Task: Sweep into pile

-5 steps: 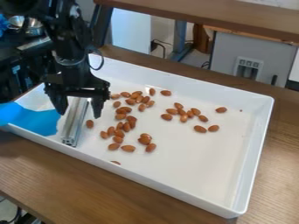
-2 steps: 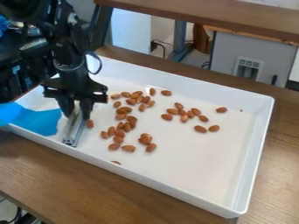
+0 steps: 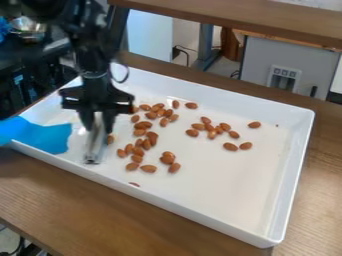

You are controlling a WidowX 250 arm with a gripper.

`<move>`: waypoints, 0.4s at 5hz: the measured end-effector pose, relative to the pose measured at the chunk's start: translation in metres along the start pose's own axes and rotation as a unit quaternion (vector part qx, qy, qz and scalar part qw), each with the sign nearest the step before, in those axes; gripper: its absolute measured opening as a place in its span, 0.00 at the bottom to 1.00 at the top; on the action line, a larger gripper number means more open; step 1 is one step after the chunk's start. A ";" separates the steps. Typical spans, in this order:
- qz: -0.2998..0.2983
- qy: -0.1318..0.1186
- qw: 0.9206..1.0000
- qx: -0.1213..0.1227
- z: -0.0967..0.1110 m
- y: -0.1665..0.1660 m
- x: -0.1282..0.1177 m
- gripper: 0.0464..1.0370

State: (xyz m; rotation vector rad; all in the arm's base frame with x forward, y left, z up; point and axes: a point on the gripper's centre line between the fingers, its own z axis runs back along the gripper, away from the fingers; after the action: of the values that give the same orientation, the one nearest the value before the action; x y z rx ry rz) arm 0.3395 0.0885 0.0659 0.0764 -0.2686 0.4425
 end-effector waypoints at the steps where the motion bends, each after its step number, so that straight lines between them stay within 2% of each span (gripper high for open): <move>1: 0.009 0.005 1.000 -0.004 -0.001 -0.029 0.003 0.31; 2: 0.021 0.013 1.000 -0.005 -0.001 -0.055 0.003 0.31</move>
State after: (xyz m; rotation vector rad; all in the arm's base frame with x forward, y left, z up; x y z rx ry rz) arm 0.3664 0.0401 0.0651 0.0562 -0.2480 0.4843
